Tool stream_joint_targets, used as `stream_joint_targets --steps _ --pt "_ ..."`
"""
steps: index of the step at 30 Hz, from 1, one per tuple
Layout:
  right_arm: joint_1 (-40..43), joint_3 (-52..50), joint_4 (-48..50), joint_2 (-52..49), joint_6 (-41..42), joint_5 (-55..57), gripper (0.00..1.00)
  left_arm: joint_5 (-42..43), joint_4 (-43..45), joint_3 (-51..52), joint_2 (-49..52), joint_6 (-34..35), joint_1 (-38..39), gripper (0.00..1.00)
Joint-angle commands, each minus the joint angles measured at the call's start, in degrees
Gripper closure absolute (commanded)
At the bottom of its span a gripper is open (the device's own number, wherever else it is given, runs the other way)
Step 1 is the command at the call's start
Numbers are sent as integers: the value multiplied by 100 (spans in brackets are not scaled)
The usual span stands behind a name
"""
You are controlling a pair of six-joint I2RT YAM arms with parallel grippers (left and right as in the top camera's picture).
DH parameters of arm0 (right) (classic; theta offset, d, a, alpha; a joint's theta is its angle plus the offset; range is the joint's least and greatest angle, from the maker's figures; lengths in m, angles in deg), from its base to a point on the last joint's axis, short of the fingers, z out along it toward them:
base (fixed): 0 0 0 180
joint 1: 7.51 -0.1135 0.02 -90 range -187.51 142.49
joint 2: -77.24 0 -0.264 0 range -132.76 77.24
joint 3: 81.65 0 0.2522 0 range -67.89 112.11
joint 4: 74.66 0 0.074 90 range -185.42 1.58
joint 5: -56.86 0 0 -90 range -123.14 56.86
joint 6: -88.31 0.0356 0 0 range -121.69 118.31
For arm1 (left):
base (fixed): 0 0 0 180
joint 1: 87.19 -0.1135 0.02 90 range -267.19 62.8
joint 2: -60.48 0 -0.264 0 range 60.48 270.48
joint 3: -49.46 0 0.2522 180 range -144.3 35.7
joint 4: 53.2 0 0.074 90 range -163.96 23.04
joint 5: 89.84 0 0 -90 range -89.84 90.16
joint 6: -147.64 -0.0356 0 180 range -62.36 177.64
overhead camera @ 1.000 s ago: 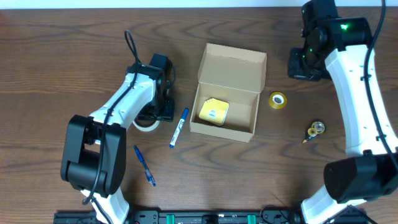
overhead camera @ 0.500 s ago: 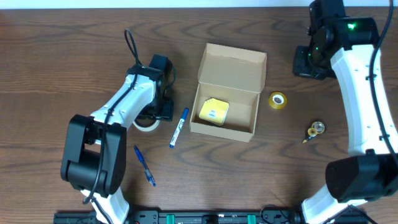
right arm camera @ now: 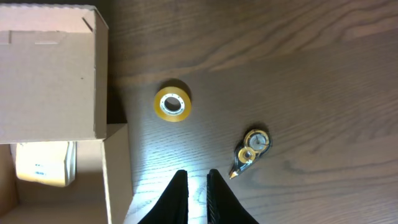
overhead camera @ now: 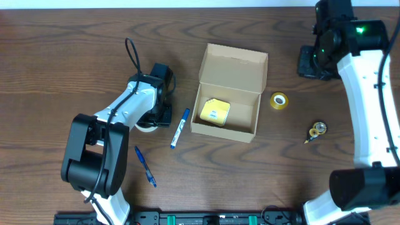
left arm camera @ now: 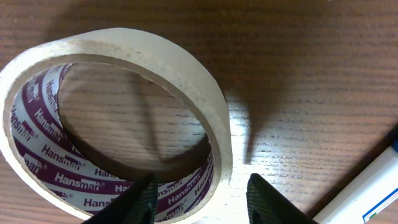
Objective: Pack container
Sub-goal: 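Move left gripper to the white masking tape roll and grasp it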
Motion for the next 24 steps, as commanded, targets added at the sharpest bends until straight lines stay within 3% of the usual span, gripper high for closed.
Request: stream_joint_targets --steps 1,4,8,12,13,22,24 --pt "52 125 -7 225 -74 20 88 -98 7 24 50 59 -20 59" --pt "52 125 -2 262 -94 20 84 -98 7 24 50 61 -20 78" --pt "52 125 33 262 -94 20 70 -98 4 24 50 63 -20 93" --pt "52 125 72 262 -94 22 29 -98 0 24 50 105 -20 94" --pt "52 125 81 262 -94 22 25 -98 0 24 50 105 -20 95" --pt "83 125 129 262 -92 343 1 -103 -280 -90 50 105 -20 94" --pt "192 125 225 262 -94 343 1 -116 -564 -391 48 105 -20 94"
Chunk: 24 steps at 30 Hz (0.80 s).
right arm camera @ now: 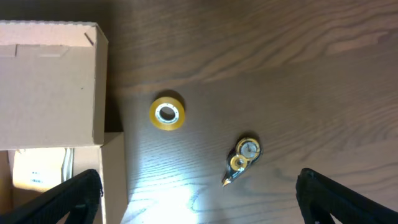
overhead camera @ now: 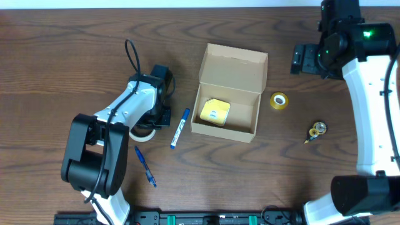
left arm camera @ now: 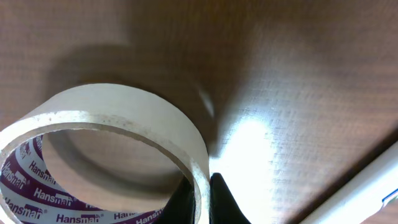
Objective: Pack container
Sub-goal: 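Move left gripper to the white masking tape roll and grasp it, then carry the masking tape over the box and lower it inside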
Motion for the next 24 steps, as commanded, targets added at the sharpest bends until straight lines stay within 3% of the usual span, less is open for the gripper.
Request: stream_joint_targets --steps 1,13,24 --pt "188 114 87 103 9 168 1 -103 -236 -481 48 42 -20 94" --pt "925 111 118 94 -55 -94 1 -442 -1965 -3296 48 -229 295 94" --pt "922 111 131 94 -55 -94 1 -570 -1762 -3836 48 -282 2026 94"
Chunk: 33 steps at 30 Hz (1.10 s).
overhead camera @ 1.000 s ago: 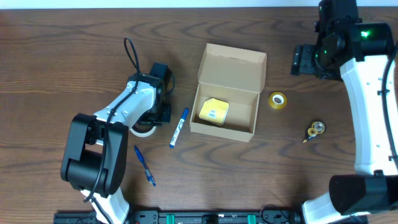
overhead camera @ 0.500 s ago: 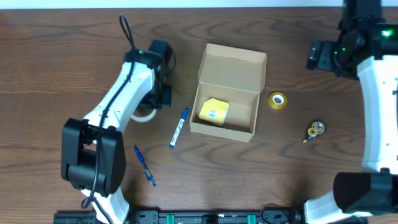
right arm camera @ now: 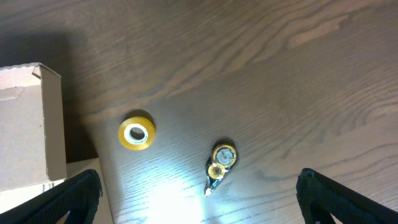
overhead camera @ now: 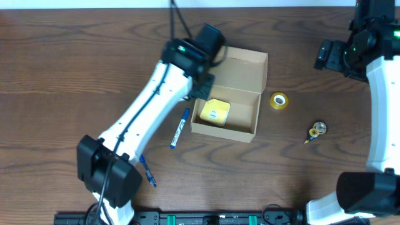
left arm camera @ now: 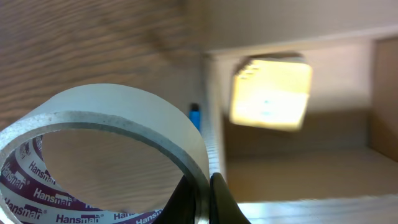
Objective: Pack container
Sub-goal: 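Carry the masking tape over the box and lower it inside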
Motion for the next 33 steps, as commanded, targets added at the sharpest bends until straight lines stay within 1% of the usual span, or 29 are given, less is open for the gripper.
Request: stream_joint_targets --steps 1,6,11,13,19,23,28,33 --pt "24 109 4 94 -50 -11 1 -94 63 -125 20 -57 280 95" --pt "26 109 9 94 -61 -7 1 299 291 -125 22 -63 601 94" --pt "98 109 114 94 -179 15 1 638 739 -125 31 -236 758 94" --pt "188 109 140 94 -181 15 1 702 839 -125 46 -243 761 94" --pt "826 109 286 94 -481 4 1 962 905 -125 374 -282 765 94" --pt "1207 109 289 94 -673 -407 1 1193 986 -125 586 -369 787 94" --pt "1298 109 286 94 -675 -542 1 1473 1226 -125 741 -452 835 95" --pt "1300 109 310 94 -719 -542 1 1471 1300 -125 925 -538 1040 95"
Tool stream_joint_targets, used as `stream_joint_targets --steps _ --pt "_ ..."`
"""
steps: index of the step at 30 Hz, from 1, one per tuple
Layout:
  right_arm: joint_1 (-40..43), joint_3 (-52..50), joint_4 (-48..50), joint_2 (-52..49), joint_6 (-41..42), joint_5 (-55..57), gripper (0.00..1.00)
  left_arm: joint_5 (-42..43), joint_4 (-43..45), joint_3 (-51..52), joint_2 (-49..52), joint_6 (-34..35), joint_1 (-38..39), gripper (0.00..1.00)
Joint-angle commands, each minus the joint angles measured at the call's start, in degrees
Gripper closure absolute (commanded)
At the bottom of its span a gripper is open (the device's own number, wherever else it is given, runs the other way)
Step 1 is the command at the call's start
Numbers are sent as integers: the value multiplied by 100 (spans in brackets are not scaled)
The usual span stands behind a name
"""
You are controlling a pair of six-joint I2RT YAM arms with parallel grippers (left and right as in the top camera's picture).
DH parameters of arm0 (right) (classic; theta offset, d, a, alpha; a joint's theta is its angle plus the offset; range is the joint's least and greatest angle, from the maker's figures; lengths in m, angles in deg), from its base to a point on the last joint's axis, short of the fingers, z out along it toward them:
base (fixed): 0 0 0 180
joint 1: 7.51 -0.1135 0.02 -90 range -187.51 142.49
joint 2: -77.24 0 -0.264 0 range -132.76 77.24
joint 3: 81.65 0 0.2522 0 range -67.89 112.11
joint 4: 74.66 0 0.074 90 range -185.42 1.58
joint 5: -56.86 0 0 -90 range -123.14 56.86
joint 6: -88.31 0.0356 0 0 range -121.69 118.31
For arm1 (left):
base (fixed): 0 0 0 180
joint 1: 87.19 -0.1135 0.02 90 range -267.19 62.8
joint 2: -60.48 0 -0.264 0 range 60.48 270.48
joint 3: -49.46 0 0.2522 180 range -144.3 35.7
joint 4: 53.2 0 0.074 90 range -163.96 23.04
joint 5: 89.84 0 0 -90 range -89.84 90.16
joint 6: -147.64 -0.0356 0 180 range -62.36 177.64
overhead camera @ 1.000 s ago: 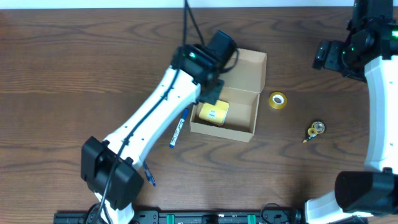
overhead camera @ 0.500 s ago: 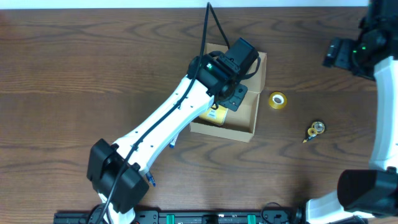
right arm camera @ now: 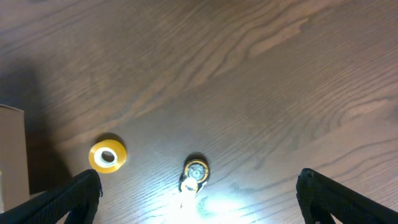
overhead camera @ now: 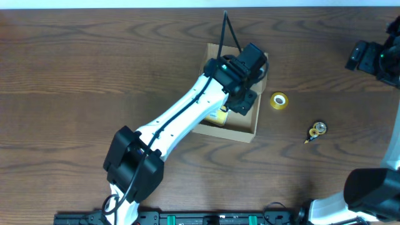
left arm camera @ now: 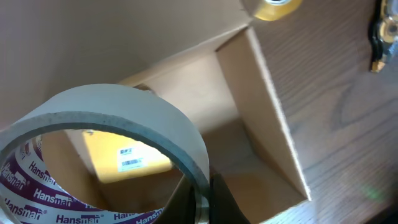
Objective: Pack container
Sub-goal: 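Carry the masking tape over the box and lower it inside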
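Note:
My left gripper is shut on the rim of a beige tape roll with purple Hansmar print inside, held above the open cardboard box. A yellow pad lies on the box floor. In the overhead view the left gripper hangs over the box's right half. My right gripper is open, high above the table at the far right, with a small yellow tape roll and a correction-tape dispenser below it.
The yellow tape roll lies on the table just right of the box, the dispenser further right. The box's lid flap stands up at the back. The left arm stretches diagonally across the middle of the table.
My left gripper has moved with the beige tape roll from the box's left edge to above the box interior. The right gripper has moved further right and higher, still open.
My left gripper was open around the rim of the beige tape roll on the table left of the box. Then it was shut on the rim. Then it held the roll at the box's left edge, and now over the box. The right gripper opened and drew away.

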Motion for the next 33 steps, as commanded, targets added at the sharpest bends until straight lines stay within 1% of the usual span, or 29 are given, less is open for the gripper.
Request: stream_joint_targets --steps 1,8,12,23,33 --pt "24 109 15 94 -114 -55 1 94 4 -120 234 -133 175 94" --pt "24 109 7 94 -114 -55 1 116 22 -120 584 -136 356 95" --pt "24 109 0 94 -111 -57 1 295 129 -120 750 -240 367 94" --pt "22 109 -103 94 -111 -168 1 332 636 -120 774 -286 365 94" --pt "22 109 -201 94 -111 -170 1 352 697 -120 1128 -393 367 94"
